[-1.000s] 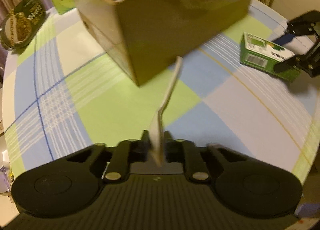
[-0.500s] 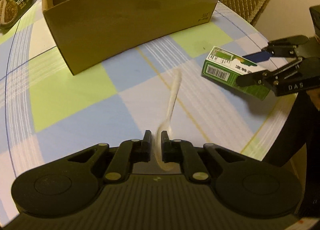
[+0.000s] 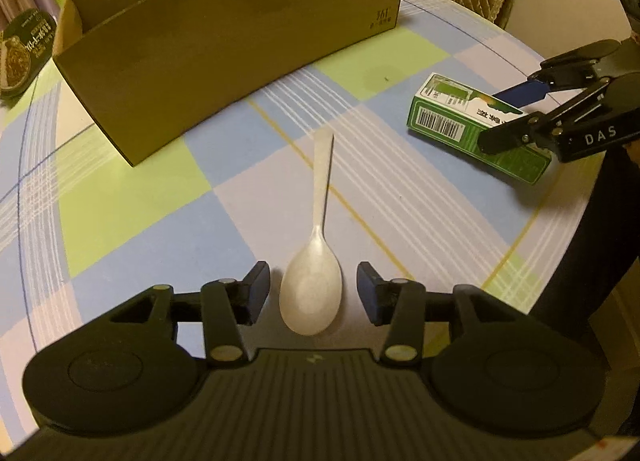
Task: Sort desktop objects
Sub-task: 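Grasp the white plastic spoon with the left tool while the right tool lifts the medicine box, then lift the spoon with the left tool while the right tool holds the medicine box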
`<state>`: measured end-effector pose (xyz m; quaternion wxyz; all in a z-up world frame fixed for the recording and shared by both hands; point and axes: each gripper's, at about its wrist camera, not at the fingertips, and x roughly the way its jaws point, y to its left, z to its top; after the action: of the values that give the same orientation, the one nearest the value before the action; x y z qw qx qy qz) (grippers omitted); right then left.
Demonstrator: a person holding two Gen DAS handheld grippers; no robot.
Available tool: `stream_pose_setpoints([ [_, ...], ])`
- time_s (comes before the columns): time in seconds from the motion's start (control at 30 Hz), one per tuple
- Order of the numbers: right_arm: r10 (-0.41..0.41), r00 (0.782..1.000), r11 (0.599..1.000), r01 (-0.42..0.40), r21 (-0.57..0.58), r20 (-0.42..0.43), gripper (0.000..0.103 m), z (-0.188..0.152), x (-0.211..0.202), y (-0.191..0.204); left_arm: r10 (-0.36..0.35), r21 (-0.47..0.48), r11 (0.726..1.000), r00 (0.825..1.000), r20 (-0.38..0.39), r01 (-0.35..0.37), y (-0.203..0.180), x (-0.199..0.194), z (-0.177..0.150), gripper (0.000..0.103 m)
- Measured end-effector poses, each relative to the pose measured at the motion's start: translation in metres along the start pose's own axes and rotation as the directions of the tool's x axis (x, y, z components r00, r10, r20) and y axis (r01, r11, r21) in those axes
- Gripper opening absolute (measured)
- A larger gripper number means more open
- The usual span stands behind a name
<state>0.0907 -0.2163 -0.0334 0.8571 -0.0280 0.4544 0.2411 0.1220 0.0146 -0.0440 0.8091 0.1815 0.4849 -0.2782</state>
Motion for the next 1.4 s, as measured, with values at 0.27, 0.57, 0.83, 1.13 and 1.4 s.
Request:
stream_pose_setpoints([
  [0.27, 0.008, 1.0, 1.0, -0.008, 0.01, 0.018, 0.053, -0.001, 0.002, -0.002, 0.001, 0.027, 1.0, 1.0, -0.002, -0.001, -0.002, 0.004, -0.003, 0.039],
  [0.57, 0.015, 0.999, 1.0, -0.016, 0.017, 0.034, 0.06, -0.001, 0.002, -0.002, -0.018, 0.014, 1.0, 1.0, 0.011, 0.018, -0.008, 0.0, -0.008, 0.028],
  [0.83, 0.01, 0.999, 1.0, -0.01, 0.016, 0.043, 0.073, -0.004, 0.002, -0.001, -0.028, -0.088, 0.996, 0.999, 0.04, 0.031, -0.008, -0.003, -0.002, 0.028],
  [1.13, -0.032, 0.998, 0.999, 0.032, 0.002, 0.049, 0.073, -0.007, 0.005, 0.004, 0.031, -0.2, 0.98, 0.997, 0.065, -0.018, -0.016, -0.003, 0.003, 0.028],
  [1.4, -0.084, 0.996, 0.996, 0.085, -0.016, 0.039, 0.073, -0.008, 0.011, 0.011, 0.071, -0.28, 0.959, 0.995, 0.076, -0.047, -0.024, -0.003, 0.003, 0.028],
])
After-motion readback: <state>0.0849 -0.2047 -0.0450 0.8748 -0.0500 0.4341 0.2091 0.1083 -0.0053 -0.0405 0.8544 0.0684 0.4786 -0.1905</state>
